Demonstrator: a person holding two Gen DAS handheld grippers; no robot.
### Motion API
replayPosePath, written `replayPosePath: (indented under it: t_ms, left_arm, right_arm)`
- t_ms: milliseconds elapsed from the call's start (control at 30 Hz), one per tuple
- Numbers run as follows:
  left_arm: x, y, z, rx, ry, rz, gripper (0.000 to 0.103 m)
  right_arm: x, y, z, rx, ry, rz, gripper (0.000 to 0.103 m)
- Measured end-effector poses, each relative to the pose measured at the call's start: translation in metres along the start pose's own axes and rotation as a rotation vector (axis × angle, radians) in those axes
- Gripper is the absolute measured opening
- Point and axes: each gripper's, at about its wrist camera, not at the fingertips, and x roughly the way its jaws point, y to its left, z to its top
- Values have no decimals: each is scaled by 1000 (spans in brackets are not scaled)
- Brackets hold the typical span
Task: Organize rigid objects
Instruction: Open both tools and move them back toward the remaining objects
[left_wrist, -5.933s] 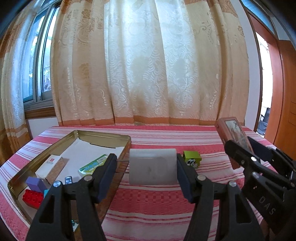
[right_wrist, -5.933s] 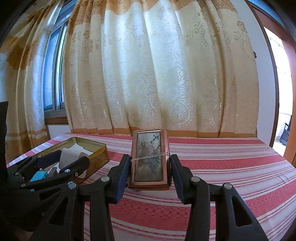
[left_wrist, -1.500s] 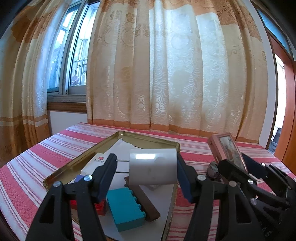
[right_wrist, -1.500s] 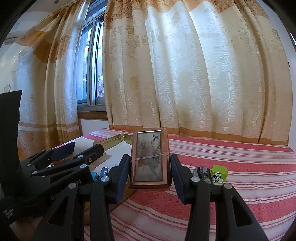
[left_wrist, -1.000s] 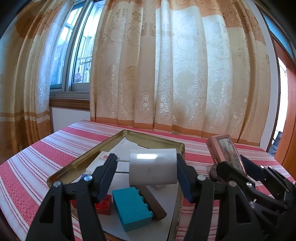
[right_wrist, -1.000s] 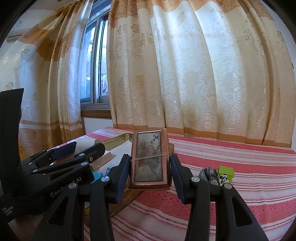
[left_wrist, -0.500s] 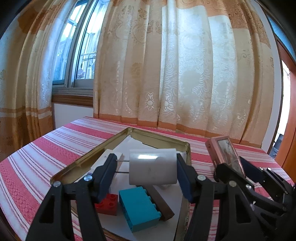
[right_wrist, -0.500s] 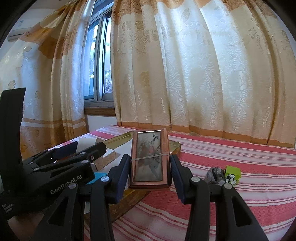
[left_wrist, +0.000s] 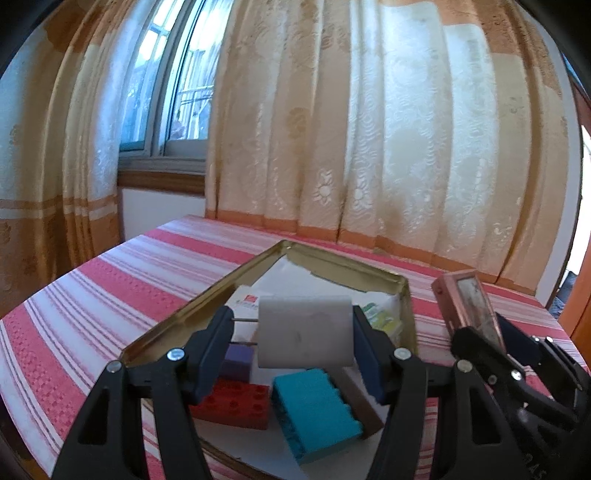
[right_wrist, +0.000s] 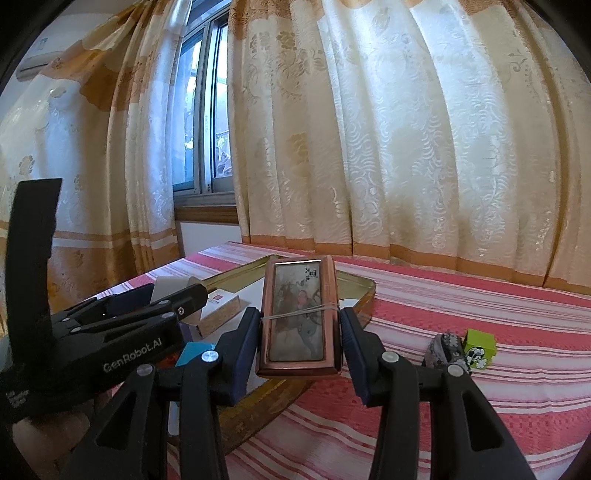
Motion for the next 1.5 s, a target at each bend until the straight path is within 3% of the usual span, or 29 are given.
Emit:
replayPosePath:
  t_ms: [667, 767, 900, 1000, 1100, 1267, 1433, 1500]
  left_arm:
    - [57, 12, 18, 108, 224, 53, 63]
    - [61, 13, 20, 121, 228, 65, 73]
    - [52, 16, 21, 104, 202, 94, 94]
    - [34, 11, 20, 91, 169, 88, 95]
    - [19, -4, 21, 85, 129, 61, 102]
    - [9, -58, 18, 143, 116, -37, 103]
    - [27, -123, -1, 233, 190, -126, 103]
    - [46, -147, -8, 262, 255, -150, 102]
  right_arm:
    - [85, 2, 24, 77, 195, 108, 48]
    - [96, -5, 22, 133, 234, 151, 50]
    - [87, -14, 20, 181, 224, 155, 69]
    - [66, -25, 18, 185, 206, 152, 71]
    - [43, -42, 14, 164, 193, 126, 74]
    - [3, -101, 2, 210, 183, 1, 79]
    - [-18, -169, -8, 309, 197, -150, 79]
    - [-23, -189, -11, 333, 213, -193, 79]
